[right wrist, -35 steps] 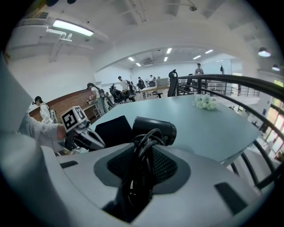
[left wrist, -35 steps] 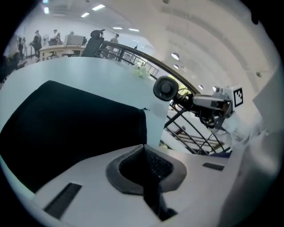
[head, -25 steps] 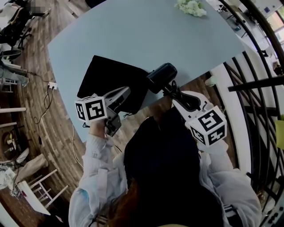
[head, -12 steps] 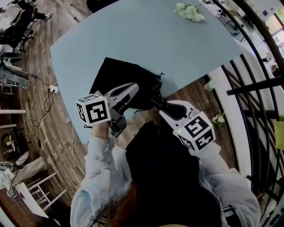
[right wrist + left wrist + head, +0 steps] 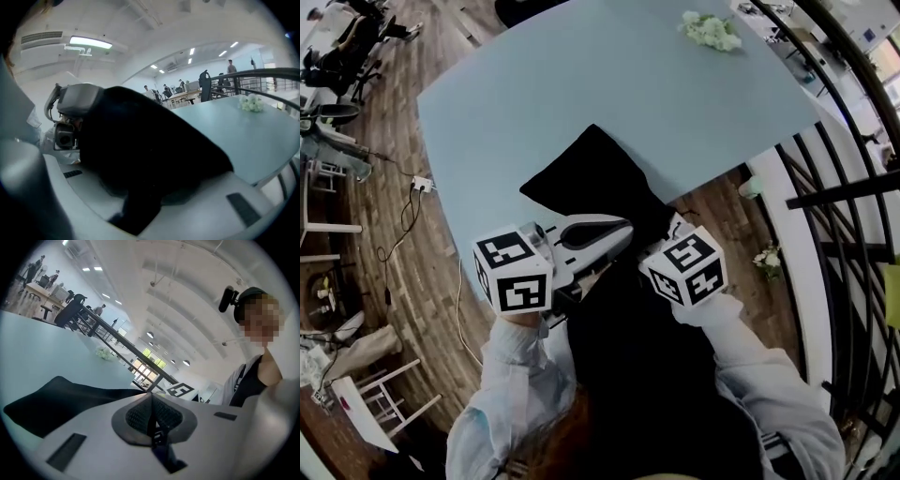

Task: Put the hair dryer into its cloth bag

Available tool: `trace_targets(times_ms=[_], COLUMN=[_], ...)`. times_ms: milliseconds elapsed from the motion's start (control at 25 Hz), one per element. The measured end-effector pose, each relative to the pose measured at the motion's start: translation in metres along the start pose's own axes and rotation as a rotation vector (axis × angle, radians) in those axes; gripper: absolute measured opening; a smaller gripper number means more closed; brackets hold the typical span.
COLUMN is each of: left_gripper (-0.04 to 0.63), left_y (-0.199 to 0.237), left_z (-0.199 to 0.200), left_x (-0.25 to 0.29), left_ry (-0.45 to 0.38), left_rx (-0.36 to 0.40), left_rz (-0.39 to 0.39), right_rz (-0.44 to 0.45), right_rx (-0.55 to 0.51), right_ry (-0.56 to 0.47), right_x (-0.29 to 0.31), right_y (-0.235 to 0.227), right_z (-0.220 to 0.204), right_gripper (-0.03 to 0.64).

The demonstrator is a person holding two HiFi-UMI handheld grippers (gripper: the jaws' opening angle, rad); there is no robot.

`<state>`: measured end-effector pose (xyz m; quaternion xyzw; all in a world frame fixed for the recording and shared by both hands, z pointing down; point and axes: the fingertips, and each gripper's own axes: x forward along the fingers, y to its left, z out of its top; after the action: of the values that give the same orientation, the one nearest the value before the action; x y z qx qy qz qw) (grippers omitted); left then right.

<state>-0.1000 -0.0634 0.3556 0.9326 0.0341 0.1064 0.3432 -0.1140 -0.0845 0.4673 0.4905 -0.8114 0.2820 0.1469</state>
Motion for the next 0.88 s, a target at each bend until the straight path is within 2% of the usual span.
trace_targets(times_ms=[120, 200, 320, 440, 600, 680, 720, 800, 840, 880], left_gripper=[0.018, 0.017, 0.017, 0.017, 0.017, 0.017, 0.017, 0.017, 0.017, 0.017], left_y=[-0.010, -0.003, 0.031, 0.073, 0.119, 0.145, 0.157, 0.177, 0.182, 0.185], left_z=[-0.001, -0.001, -0.001, 0.001, 0.008, 0.012, 0.013, 0.011, 0.010, 0.009], left_x=[-0.009, -0.020, -0.036, -0.045, -0.054, -0.059, -0.061, -0.063, -0.064, -0.064], left_ry=[0.011, 0.007, 0.010, -0.024, -0.077, -0.082, -0.076, -0.065, -0.065, -0.071], left_rx=[0.018, 0.039, 0.076, 0.020, -0.032, -0.034, -0.028, -0.019, -0.020, -0.024], left_rz=[0.010, 0.078, 0.194, 0.257, 0.324, 0.389, 0.428, 0.492, 0.509, 0.513], right_rz=[-0.019, -0.067, -0.144, -0.154, -0.183, -0.192, -0.180, -0.098, -0.040, 0.017], right_rx=[0.104, 0.136, 0.129, 0.205, 0.123, 0.087, 0.082, 0.114, 0.138, 0.154], right_ry=[-0.068, -0.109, -0.136, -0.143, -0.137, -0.130, -0.120, -0.093, -0.083, -0.077], right_x=[0.022, 0.044, 0.080, 0.111, 0.149, 0.168, 0.177, 0.188, 0.189, 0.187], right_y=[-0.005, -0.015, -0.037, -0.062, -0.085, -0.095, -0.099, -0.101, -0.097, -0.091], right_z=[0.009, 0.015, 0.018, 0.021, 0.043, 0.052, 0.054, 0.053, 0.053, 0.053], right_gripper=[0.129, 0.127, 0.128, 0.130, 0.130, 0.135, 0.138, 0.153, 0.182, 0.239])
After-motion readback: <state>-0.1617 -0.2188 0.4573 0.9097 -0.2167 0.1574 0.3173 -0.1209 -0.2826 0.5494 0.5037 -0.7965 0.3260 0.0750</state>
